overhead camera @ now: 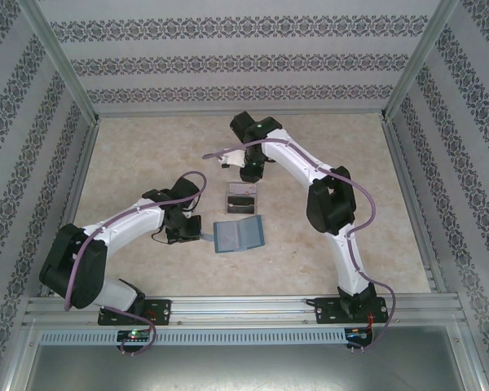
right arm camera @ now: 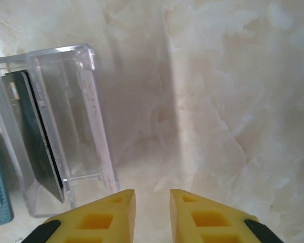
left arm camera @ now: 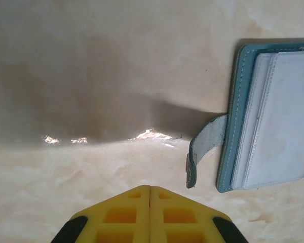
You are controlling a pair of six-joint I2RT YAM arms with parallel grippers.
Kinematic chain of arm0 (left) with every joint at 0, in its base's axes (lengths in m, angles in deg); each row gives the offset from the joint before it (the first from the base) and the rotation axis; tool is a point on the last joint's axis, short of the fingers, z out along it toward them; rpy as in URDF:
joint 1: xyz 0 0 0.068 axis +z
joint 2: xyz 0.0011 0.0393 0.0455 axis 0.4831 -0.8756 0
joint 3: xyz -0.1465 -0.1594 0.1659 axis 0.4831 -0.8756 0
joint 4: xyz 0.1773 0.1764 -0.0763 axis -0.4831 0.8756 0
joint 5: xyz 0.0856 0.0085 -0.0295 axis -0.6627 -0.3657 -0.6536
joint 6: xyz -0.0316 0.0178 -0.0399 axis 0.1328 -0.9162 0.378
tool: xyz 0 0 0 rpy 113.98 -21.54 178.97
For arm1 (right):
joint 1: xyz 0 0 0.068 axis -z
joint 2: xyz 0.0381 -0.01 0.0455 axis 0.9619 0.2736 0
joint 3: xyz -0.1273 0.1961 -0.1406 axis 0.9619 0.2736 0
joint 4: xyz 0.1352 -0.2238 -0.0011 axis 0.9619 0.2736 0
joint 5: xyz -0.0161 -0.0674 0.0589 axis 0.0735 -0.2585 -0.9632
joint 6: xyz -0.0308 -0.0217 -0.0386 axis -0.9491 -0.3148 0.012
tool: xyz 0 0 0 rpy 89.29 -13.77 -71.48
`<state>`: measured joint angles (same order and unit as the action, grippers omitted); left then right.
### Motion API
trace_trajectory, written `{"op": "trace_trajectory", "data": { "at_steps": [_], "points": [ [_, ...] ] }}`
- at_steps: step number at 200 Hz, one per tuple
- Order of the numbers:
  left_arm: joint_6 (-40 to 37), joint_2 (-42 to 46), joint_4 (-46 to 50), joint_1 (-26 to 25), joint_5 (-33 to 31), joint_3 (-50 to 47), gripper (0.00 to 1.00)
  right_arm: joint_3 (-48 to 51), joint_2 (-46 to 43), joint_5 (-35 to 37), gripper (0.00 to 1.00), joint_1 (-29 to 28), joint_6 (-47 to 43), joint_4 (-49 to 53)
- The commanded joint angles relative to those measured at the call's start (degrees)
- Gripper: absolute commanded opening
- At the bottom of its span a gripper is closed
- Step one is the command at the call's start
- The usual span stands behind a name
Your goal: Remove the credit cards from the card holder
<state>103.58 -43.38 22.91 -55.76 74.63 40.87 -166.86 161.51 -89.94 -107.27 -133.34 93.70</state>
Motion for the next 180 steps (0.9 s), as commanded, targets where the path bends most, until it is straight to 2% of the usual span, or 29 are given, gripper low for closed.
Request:
{"op": "trace_trajectory", "data": {
  "at_steps": [1,71,125,147,180],
  "points": [
    [-0.54,1.40,2.16,0.61,0.48,0.37,0.08,2.78,-1.77,1.67,0.27,-0.43,1.64,-3.81],
    [-0.35,1.85,2.38,0.66,0.71,0.72,0.08,5.73,-2.40,1.79,0.28,-1.14,1.78,-4.32],
    [-0.21,1.98,1.97,0.60,1.82,1.29,0.09,7.16,-6.53,2.46,0.28,-1.26,3.44,-5.81],
    [0.18,1.69,0.61,0.55,3.34,1.45,0.09,10.25,-10.00,2.15,0.28,-1.37,6.87,-8.17],
    [0.53,0.76,-1.82,0.21,5.76,2.11,0.09,17.23,-16.05,0.75,0.28,-1.70,17.11,-12.57]
  ]
}}
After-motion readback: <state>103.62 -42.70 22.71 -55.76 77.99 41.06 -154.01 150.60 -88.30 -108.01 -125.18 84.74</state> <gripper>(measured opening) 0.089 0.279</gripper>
